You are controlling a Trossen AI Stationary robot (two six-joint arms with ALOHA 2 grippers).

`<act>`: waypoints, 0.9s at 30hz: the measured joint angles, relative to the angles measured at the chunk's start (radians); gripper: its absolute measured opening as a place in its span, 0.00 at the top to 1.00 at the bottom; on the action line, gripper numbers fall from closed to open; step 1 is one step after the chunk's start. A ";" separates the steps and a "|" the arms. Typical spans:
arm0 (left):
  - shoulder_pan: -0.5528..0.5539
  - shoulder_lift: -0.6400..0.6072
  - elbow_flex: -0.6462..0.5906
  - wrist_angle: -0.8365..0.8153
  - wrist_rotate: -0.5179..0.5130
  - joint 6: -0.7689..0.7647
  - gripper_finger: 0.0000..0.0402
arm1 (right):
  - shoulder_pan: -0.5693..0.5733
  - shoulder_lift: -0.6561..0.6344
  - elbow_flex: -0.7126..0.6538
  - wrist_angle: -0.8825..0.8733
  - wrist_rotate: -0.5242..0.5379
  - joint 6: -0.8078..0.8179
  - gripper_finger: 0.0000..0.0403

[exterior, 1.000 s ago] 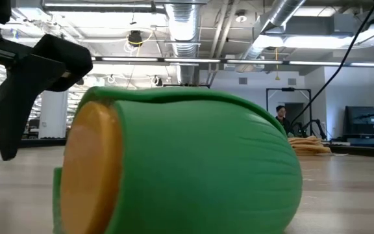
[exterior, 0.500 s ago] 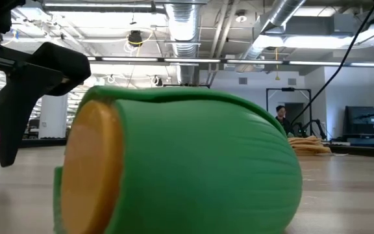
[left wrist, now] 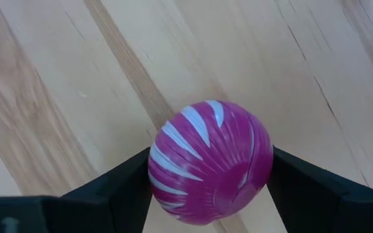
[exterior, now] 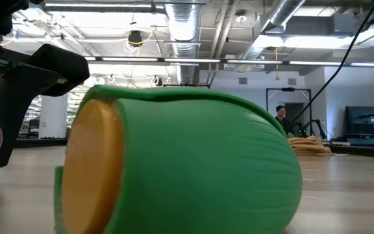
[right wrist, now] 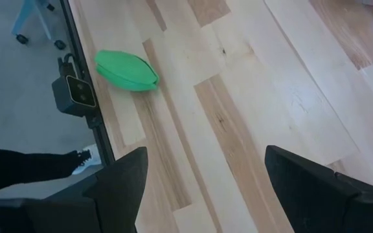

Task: Pick and placing Produce into tupperware
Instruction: Put the purple onion into the transparent bin

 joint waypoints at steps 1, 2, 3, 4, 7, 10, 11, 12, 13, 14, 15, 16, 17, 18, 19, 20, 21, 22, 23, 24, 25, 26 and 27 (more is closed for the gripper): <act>0.000 0.000 0.000 0.000 -0.003 -0.002 0.35 | 0.000 0.000 0.000 0.000 0.003 0.000 0.17; 0.000 0.000 0.000 -0.001 -0.007 -0.006 0.35 | 0.000 0.000 0.000 0.000 0.008 0.001 0.17; 0.000 0.000 0.000 -0.001 -0.009 -0.009 0.35 | 0.000 0.000 0.000 0.000 0.013 0.001 0.17; 0.000 0.000 0.000 -0.001 -0.012 -0.013 0.35 | 0.000 0.000 0.000 0.000 0.014 0.002 0.17; 0.000 0.000 0.000 -0.005 -0.013 -0.024 0.35 | 0.000 0.000 0.000 0.000 0.014 0.002 0.17; 0.000 -0.002 0.000 -0.017 -0.013 -0.035 0.35 | 0.000 0.000 0.000 0.000 0.014 0.002 0.17; 0.000 -0.002 0.001 -0.023 -0.014 -0.041 0.35 | 0.000 0.000 0.000 0.000 0.014 0.002 0.17; 0.000 -0.002 0.004 -0.033 -0.015 -0.046 0.35 | 0.000 0.000 0.000 0.000 0.014 0.001 0.17; 0.002 -0.002 0.007 -0.045 -0.015 -0.051 0.35 | 0.000 0.000 0.000 0.000 0.014 0.001 0.18; 0.004 -0.002 0.012 -0.059 -0.015 -0.055 0.35 | 0.000 0.000 0.000 -0.001 0.014 0.000 0.18; 0.007 -0.002 0.018 -0.073 -0.015 -0.057 0.35 | 0.000 0.000 0.000 0.000 0.014 -0.003 0.19; 0.011 -0.002 0.025 -0.087 -0.016 -0.058 0.35 | 0.000 0.000 0.000 0.000 0.014 -0.005 0.19; 0.015 -0.002 0.033 -0.100 -0.019 -0.058 0.35 | 0.000 0.000 0.000 -0.001 0.014 -0.005 0.20; 0.021 -0.002 0.041 -0.117 -0.026 -0.058 0.35 | 0.000 0.000 0.000 -0.001 0.015 -0.005 0.20; 0.027 -0.002 0.049 -0.136 -0.038 -0.057 0.35 | 0.000 0.000 0.000 0.000 0.015 -0.005 0.21; 0.033 -0.002 0.057 -0.151 -0.047 -0.055 0.35 | 0.000 0.000 0.000 -0.001 0.015 -0.005 0.21; 0.039 -0.002 0.068 -0.165 -0.056 -0.049 0.35 | 0.000 0.000 0.000 -0.001 0.015 -0.005 0.22; 0.047 -0.002 0.077 -0.177 -0.065 -0.041 0.35 | 0.000 0.000 0.000 0.000 0.015 -0.005 0.22; 0.056 -0.002 0.089 -0.189 -0.070 -0.033 0.35 | 0.000 0.000 0.000 -0.001 0.015 -0.005 0.22; 0.065 -0.002 0.100 -0.203 -0.076 -0.024 0.35 | 0.000 0.000 0.000 -0.001 0.015 -0.005 0.22; 0.074 -0.002 0.112 -0.217 -0.084 -0.014 0.35 | 0.000 0.000 0.000 -0.001 0.015 -0.006 0.22; 0.084 -0.002 0.125 -0.228 -0.091 -0.005 0.35 | 0.000 0.000 0.000 -0.001 0.015 -0.005 0.22; 0.094 -0.002 0.138 -0.237 -0.097 0.006 0.35 | 0.001 0.000 0.000 -0.001 0.015 -0.005 0.22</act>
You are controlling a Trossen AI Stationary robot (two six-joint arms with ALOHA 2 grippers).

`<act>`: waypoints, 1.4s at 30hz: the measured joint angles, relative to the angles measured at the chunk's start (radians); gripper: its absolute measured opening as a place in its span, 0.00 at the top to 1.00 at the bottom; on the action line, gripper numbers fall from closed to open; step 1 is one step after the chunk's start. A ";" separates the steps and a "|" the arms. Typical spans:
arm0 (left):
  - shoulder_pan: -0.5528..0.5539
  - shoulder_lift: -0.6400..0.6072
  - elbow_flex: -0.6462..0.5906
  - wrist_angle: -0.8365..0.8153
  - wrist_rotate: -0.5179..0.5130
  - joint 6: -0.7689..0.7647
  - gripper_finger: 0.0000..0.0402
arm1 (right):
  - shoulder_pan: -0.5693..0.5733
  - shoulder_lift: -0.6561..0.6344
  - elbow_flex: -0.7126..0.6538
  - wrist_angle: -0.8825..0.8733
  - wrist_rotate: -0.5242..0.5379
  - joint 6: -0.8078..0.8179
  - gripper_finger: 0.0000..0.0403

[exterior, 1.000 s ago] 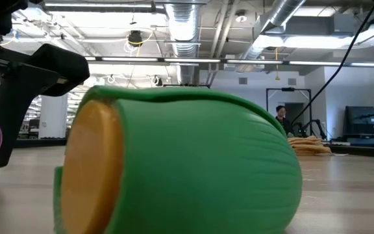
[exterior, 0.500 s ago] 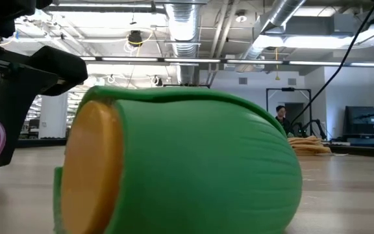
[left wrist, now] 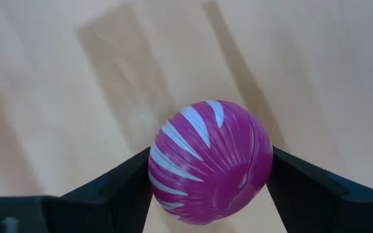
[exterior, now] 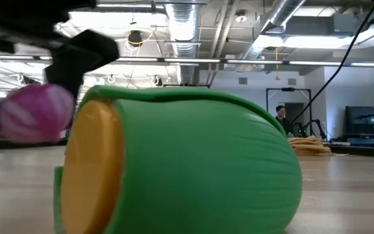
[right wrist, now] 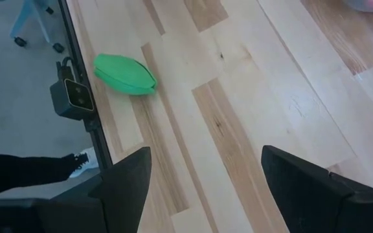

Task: Pick and placing Produce into tupperware
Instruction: Put the purple onion into the transparent bin

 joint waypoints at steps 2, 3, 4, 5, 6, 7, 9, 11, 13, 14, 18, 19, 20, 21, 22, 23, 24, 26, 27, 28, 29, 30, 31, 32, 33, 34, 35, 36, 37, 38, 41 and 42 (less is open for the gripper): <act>0.022 0.000 0.025 -0.019 -0.020 0.021 0.35 | 0.002 0.000 0.000 0.000 0.000 0.000 0.22; 0.032 0.000 0.039 -0.029 -0.027 0.032 0.35 | 0.002 0.000 0.000 0.000 0.000 0.000 0.22; 0.044 0.000 0.053 -0.038 -0.036 0.043 0.35 | 0.003 0.000 0.000 0.000 0.000 0.000 0.22; 0.056 0.000 0.068 -0.046 -0.044 0.054 0.35 | 0.005 0.000 0.000 0.000 0.000 0.000 0.22; 0.068 0.000 0.082 -0.052 -0.052 0.065 0.35 | 0.007 0.000 0.000 0.000 0.000 0.000 0.22; 0.080 0.000 0.095 -0.056 -0.062 0.076 0.35 | 0.008 0.000 0.000 0.000 0.000 0.000 0.22; 0.105 0.000 0.124 -0.061 -0.079 0.101 0.35 | 0.012 0.000 0.000 -0.001 0.000 0.000 0.22; 0.130 0.000 0.152 -0.061 -0.097 0.131 0.35 | 0.015 0.000 0.000 -0.001 0.003 0.000 0.22; 0.158 0.000 0.175 -0.062 -0.114 0.164 0.35 | 0.020 0.000 0.000 -0.002 0.004 0.000 0.22; 0.173 0.000 0.187 -0.063 -0.124 0.181 0.35 | 0.021 0.000 0.000 -0.002 0.007 0.000 0.22; 0.242 0.000 0.222 -0.062 -0.157 0.239 0.35 | 0.028 0.000 0.000 -0.002 0.033 0.000 0.22; 0.260 0.000 0.228 -0.060 -0.157 0.252 0.35 | 0.028 0.000 0.000 -0.002 0.041 0.000 0.22; 0.279 0.000 0.232 -0.056 -0.158 0.263 0.35 | 0.030 0.000 0.000 -0.002 0.050 0.001 0.22; 0.297 0.000 0.235 -0.052 -0.159 0.273 0.35 | 0.033 0.000 0.000 -0.002 0.055 0.001 0.22; 0.315 0.000 0.236 -0.050 -0.160 0.282 0.35 | 0.034 0.000 0.000 -0.002 0.057 0.001 0.22; 0.333 0.000 0.237 -0.049 -0.160 0.291 0.35 | 0.035 0.000 0.000 -0.002 0.057 0.001 0.22; 0.350 0.000 0.237 -0.047 -0.160 0.300 0.35 | 0.035 0.000 -0.001 -0.001 0.056 0.001 0.22; 0.384 0.000 0.237 -0.044 -0.159 0.317 0.35 | 0.035 -0.001 -0.007 0.000 0.057 0.008 0.22; 0.401 0.000 0.237 -0.042 -0.159 0.324 0.35 | 0.035 -0.001 -0.009 -0.002 0.056 0.008 0.22; 0.416 0.000 0.237 -0.041 -0.156 0.333 0.35 | 0.035 -0.001 -0.010 -0.003 0.056 0.008 0.22; 0.432 0.000 0.237 -0.038 -0.156 0.340 0.35 | 0.035 -0.001 -0.010 -0.001 0.058 0.008 0.22; 0.447 0.000 0.237 -0.032 -0.155 0.347 0.35 | 0.035 -0.001 -0.010 -0.001 0.062 0.008 0.22; 0.461 0.000 0.237 -0.026 -0.155 0.355 0.35 | 0.034 -0.001 -0.010 -0.002 0.065 0.008 0.22; 0.477 0.000 0.237 -0.022 -0.155 0.362 0.35 | 0.034 -0.001 -0.010 -0.002 0.074 0.008 0.22; 0.492 0.000 0.237 -0.019 -0.155 0.370 0.35 | 0.035 -0.001 -0.010 -0.002 0.081 0.008 0.22; 0.507 0.000 0.237 -0.015 -0.154 0.379 0.35 | 0.035 -0.001 -0.010 -0.002 0.082 0.008 0.22; 0.524 0.000 0.237 -0.012 -0.153 0.384 0.35 | 0.035 -0.001 -0.010 -0.004 0.082 0.008 0.22; 0.540 0.000 0.237 -0.009 -0.153 0.389 0.35 | 0.034 -0.001 -0.010 -0.006 0.082 0.008 0.22; 0.556 0.000 0.237 -0.003 -0.153 0.392 0.35 | 0.034 -0.001 -0.010 -0.007 0.082 0.008 0.22; 0.573 0.000 0.237 0.002 -0.152 0.396 0.35 | 0.034 -0.001 -0.010 -0.008 0.082 0.008 0.22; 0.621 0.000 0.237 0.016 -0.148 0.399 0.35 | 0.034 -0.001 -0.010 -0.013 0.082 0.008 0.22; 0.636 0.000 0.237 0.022 -0.136 0.399 0.35 | 0.034 -0.001 -0.010 -0.013 0.082 0.008 0.22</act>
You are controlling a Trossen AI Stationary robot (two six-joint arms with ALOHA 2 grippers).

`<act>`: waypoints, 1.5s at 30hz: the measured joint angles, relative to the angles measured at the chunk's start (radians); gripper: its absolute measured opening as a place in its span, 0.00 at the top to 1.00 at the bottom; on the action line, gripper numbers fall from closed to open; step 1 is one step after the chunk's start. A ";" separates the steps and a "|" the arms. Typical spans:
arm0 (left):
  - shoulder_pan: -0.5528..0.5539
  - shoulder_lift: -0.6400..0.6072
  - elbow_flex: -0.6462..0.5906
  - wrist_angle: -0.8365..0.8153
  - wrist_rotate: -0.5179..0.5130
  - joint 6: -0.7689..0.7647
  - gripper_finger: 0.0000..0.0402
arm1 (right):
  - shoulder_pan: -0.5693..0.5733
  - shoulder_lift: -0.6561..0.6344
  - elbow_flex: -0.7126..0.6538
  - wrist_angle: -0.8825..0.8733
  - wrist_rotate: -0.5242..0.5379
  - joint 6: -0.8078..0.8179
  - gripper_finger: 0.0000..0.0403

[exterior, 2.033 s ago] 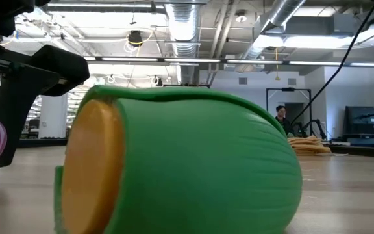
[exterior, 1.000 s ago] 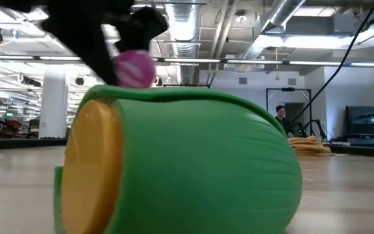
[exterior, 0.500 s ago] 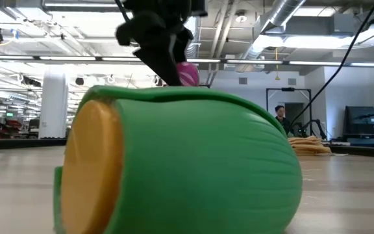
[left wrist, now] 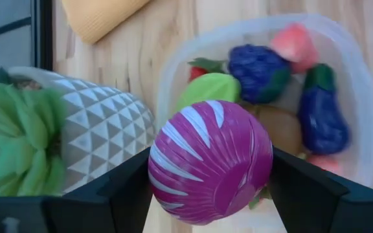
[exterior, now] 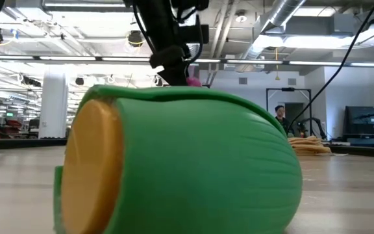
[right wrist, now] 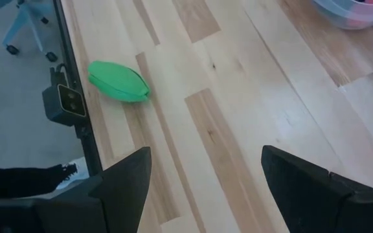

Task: Pick and placing Produce into tupperware
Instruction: Put the purple onion into the transparent bin

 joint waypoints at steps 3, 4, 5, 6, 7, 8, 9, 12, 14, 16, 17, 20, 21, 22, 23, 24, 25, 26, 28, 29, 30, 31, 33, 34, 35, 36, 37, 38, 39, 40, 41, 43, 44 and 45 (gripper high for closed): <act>0.039 0.000 0.000 0.027 0.046 -0.011 0.35 | 0.000 0.000 0.000 0.000 0.001 0.000 0.22; 0.049 0.000 0.000 0.034 0.056 -0.017 0.35 | 0.000 0.000 0.000 0.000 0.001 0.001 0.22; 0.058 0.000 0.000 0.042 0.068 -0.021 0.35 | 0.000 0.000 0.000 -0.001 0.001 0.001 0.22; 0.064 0.000 0.000 0.048 0.072 -0.025 0.35 | 0.000 0.000 0.000 0.000 0.001 0.001 0.22; 0.068 0.000 0.000 0.053 0.072 -0.027 0.35 | 0.000 0.000 0.000 -0.001 0.001 0.001 0.22; 0.070 0.000 0.000 0.060 0.072 -0.027 0.35 | 0.000 0.000 0.000 -0.001 0.003 0.002 0.22; 0.071 0.000 0.000 0.067 0.079 -0.027 0.35 | 0.000 0.000 0.000 -0.001 0.003 0.002 0.22; 0.071 0.000 0.000 0.068 0.102 -0.025 0.35 | 0.000 0.000 0.000 -0.002 0.004 0.002 0.22; 0.070 0.016 0.002 0.086 0.106 -0.023 0.35 | 0.000 0.000 0.000 -0.008 0.013 0.001 0.22; 0.070 0.032 0.000 0.079 0.117 -0.024 0.35 | 0.000 0.000 0.000 -0.008 0.028 0.001 0.22; 0.071 0.044 0.000 0.091 0.121 -0.024 0.35 | 0.000 0.000 0.000 -0.009 0.030 0.001 0.22; 0.071 0.076 0.000 0.104 0.136 -0.025 0.35 | 0.000 0.000 0.000 -0.014 0.030 0.003 0.22; 0.071 0.086 0.000 0.119 0.140 -0.025 0.35 | 0.000 0.000 0.000 -0.014 0.030 0.007 0.22; 0.071 0.095 0.000 0.114 0.142 -0.026 0.35 | 0.000 0.001 0.000 -0.016 0.030 0.008 0.22; 0.071 0.105 0.000 0.104 0.141 -0.026 0.35 | 0.000 0.001 -0.001 -0.016 0.030 0.010 0.22; 0.071 0.112 0.000 0.113 0.142 -0.026 0.35 | 0.001 0.000 0.000 -0.014 0.031 0.017 0.22; 0.073 0.117 0.000 0.113 0.142 -0.026 0.35 | 0.004 0.000 0.000 -0.017 0.031 0.024 0.22; 0.075 0.122 0.000 0.103 0.142 -0.026 0.35 | 0.007 0.000 -0.001 -0.021 0.031 0.027 0.22; 0.079 0.131 0.000 0.110 0.142 -0.026 0.35 | 0.010 0.000 0.000 -0.018 0.031 0.031 0.22; 0.082 0.131 0.000 0.104 0.144 -0.027 0.35 | 0.014 0.000 -0.001 -0.022 0.031 0.037 0.22; 0.084 0.131 0.000 0.105 0.145 -0.027 0.35 | 0.016 0.000 -0.001 -0.023 0.032 0.045 0.22; 0.086 0.131 0.000 0.111 0.147 -0.027 0.35 | 0.016 0.000 -0.001 -0.024 0.033 0.053 0.22; 0.088 0.131 0.000 0.113 0.147 -0.026 0.35 | 0.021 0.000 -0.001 -0.031 0.040 0.056 0.22; 0.090 0.131 0.000 0.113 0.147 -0.026 0.35 | 0.022 0.000 -0.001 -0.030 0.048 0.056 0.22; 0.092 0.131 0.000 0.112 0.148 -0.026 0.35 | 0.022 0.000 -0.001 -0.030 0.049 0.056 0.22; 0.093 0.131 0.000 0.106 0.148 -0.029 0.35 | 0.022 0.000 -0.001 -0.031 0.049 0.056 0.22; 0.094 0.131 0.000 0.101 0.150 -0.035 0.35 | 0.022 0.000 -0.001 -0.031 0.048 0.056 0.22; 0.095 0.131 0.000 0.100 0.156 -0.041 0.35 | 0.022 0.000 -0.001 -0.031 0.049 0.056 0.22; 0.095 0.131 0.000 0.098 0.168 -0.045 0.35 | 0.022 0.000 -0.001 -0.032 0.049 0.055 0.22; 0.096 0.131 0.000 0.098 0.176 -0.047 0.34 | 0.021 0.000 -0.001 -0.034 0.049 0.055 0.22; 0.096 0.131 0.000 0.098 0.176 -0.048 0.34 | 0.018 0.000 -0.001 -0.035 0.049 0.055 0.22; 0.096 0.131 0.000 0.098 0.176 -0.048 0.32 | 0.018 0.000 -0.001 -0.037 0.051 0.055 0.22; 0.096 0.131 0.000 0.097 0.176 -0.051 0.31 | 0.018 0.000 -0.001 -0.038 0.052 0.054 0.22; 0.096 0.131 0.000 0.095 0.176 -0.057 0.30 | 0.018 0.000 -0.001 -0.038 0.053 0.053 0.22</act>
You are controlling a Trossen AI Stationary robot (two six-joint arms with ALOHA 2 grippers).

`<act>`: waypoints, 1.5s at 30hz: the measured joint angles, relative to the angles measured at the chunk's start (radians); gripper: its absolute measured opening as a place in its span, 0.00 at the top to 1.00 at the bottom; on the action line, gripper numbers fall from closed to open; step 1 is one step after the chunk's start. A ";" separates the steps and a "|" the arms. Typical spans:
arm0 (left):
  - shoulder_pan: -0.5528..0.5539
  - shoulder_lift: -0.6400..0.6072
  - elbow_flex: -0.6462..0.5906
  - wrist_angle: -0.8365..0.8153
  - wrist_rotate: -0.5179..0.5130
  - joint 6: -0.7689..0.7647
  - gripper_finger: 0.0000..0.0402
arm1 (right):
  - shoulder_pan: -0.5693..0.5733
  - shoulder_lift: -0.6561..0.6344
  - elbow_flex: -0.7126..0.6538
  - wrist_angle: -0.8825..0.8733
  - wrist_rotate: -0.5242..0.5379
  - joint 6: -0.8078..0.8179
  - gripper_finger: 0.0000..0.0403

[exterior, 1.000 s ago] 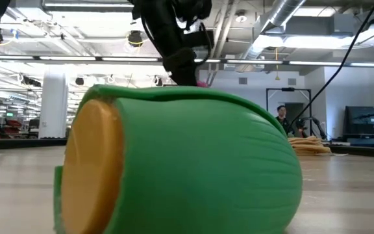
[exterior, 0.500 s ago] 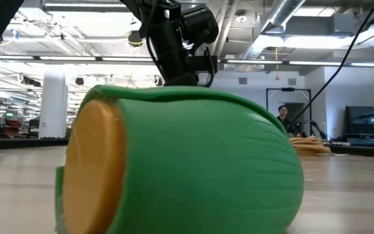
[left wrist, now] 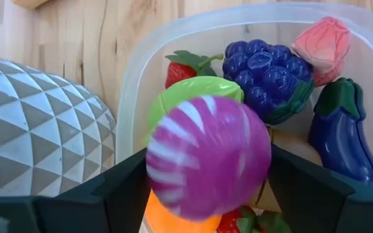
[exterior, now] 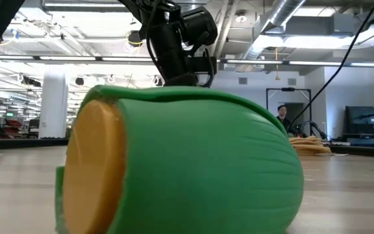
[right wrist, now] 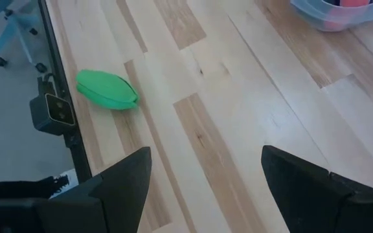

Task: Pick and placing Produce into tupperware
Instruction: Put the purple onion into the transparent bin, then put the green corn into the transparent bin

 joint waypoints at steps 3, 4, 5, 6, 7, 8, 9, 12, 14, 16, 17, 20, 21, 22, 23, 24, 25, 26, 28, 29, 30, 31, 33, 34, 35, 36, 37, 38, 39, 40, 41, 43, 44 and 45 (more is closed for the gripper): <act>0.000 0.000 0.000 -0.009 0.000 -0.009 0.27 | 0.000 0.000 0.000 0.000 0.008 0.000 0.22; 0.000 0.000 0.000 -0.009 0.000 -0.009 0.26 | 0.000 0.000 0.000 0.000 0.012 0.000 0.22; 0.000 0.000 0.000 -0.009 0.000 -0.010 0.24 | 0.000 0.000 0.000 0.000 0.018 0.000 0.22; 0.000 0.000 0.000 -0.010 0.000 -0.010 0.23 | 0.000 0.000 0.000 0.000 0.020 0.000 0.22; 0.000 0.000 0.000 -0.011 -0.001 -0.010 0.22 | 0.000 0.000 0.000 0.000 0.022 0.000 0.22; 0.000 0.000 0.000 -0.012 -0.001 -0.010 0.21 | 0.000 0.000 0.000 0.000 0.022 0.000 0.22; 0.000 0.000 0.000 -0.014 -0.001 -0.011 0.20 | 0.000 0.000 0.000 0.000 0.022 0.000 0.22; 0.000 -0.006 0.015 -0.052 -0.001 -0.010 0.18 | 0.000 0.000 0.000 0.000 0.022 0.000 0.22; -0.001 -0.007 0.047 -0.081 -0.001 -0.010 0.17 | 0.000 0.000 0.000 -0.001 0.022 0.000 0.22; -0.001 -0.008 0.087 -0.121 -0.004 -0.003 0.17 | 0.000 0.000 0.000 -0.007 0.027 0.000 0.22; -0.001 -0.008 0.110 -0.142 -0.004 0.005 0.17 | 0.000 0.000 0.000 -0.008 0.034 0.000 0.22; -0.002 -0.008 0.171 -0.185 -0.005 0.029 0.17 | -0.002 0.000 0.000 -0.010 0.052 0.000 0.22; -0.004 -0.008 0.189 -0.194 -0.005 0.030 0.17 | -0.005 0.000 0.000 -0.011 0.052 0.000 0.22; -0.004 -0.008 0.209 -0.208 -0.006 0.030 0.17 | -0.007 0.000 0.000 -0.011 0.052 0.000 0.22; -0.005 -0.008 0.231 -0.226 -0.006 0.031 0.17 | -0.007 0.000 0.000 -0.011 0.052 0.000 0.22; -0.007 -0.008 0.253 -0.246 -0.006 0.030 0.17 | -0.008 0.000 0.000 -0.011 0.052 0.000 0.22; -0.010 -0.008 0.277 -0.266 -0.008 0.030 0.17 | -0.008 0.000 0.000 -0.012 0.052 0.000 0.22; -0.013 -0.008 0.301 -0.293 -0.008 0.030 0.17 | -0.008 0.000 0.000 -0.015 0.052 0.000 0.22; -0.026 -0.008 0.352 -0.363 -0.007 0.029 0.17 | -0.007 0.000 0.000 -0.027 0.052 0.000 0.22; -0.035 -0.008 0.379 -0.404 -0.002 0.022 0.17 | -0.007 0.000 0.000 -0.031 0.052 0.000 0.22; -0.046 -0.009 0.405 -0.443 0.008 0.013 0.17 | -0.007 0.000 0.000 -0.034 0.052 0.000 0.22; -0.060 -0.010 0.429 -0.486 0.021 0.002 0.17 | -0.007 0.000 0.001 -0.038 0.052 0.000 0.22; -0.096 -0.015 0.458 -0.563 0.048 -0.024 0.17 | -0.008 0.000 0.001 -0.047 0.052 0.000 0.22; -0.118 -0.024 0.459 -0.590 0.056 -0.038 0.17 | -0.009 0.000 0.001 -0.050 0.053 0.000 0.22; -0.144 -0.034 0.459 -0.606 0.056 -0.048 0.17 | -0.012 0.000 0.001 -0.054 0.054 0.000 0.22; -0.171 -0.046 0.459 -0.608 0.051 -0.056 0.17 | -0.014 0.000 0.001 -0.056 0.054 -0.001 0.22; -0.201 -0.057 0.460 -0.610 0.034 -0.066 0.17 | -0.016 0.000 0.001 -0.058 0.054 -0.001 0.22; -0.231 -0.066 0.460 -0.613 0.012 -0.072 0.17 | -0.021 0.000 0.001 -0.059 0.054 -0.006 0.22; -0.260 -0.076 0.460 -0.614 -0.010 -0.082 0.17 | -0.025 0.000 0.001 -0.059 0.054 -0.008 0.22; -0.291 -0.084 0.460 -0.614 -0.032 -0.094 0.17 | -0.028 0.000 0.001 -0.060 0.054 -0.010 0.22; -0.319 -0.092 0.460 -0.613 -0.054 -0.106 0.17 | -0.033 0.000 0.001 -0.060 0.054 -0.018 0.22; -0.376 -0.107 0.460 -0.614 -0.090 -0.142 0.17 | -0.042 0.000 0.001 -0.050 0.054 -0.040 0.22; -0.403 -0.114 0.460 -0.614 -0.106 -0.163 0.17 | -0.047 0.000 0.001 -0.042 0.054 -0.056 0.22; -0.431 -0.121 0.460 -0.616 -0.123 -0.186 0.17 | -0.052 0.000 0.001 -0.029 0.054 -0.074 0.22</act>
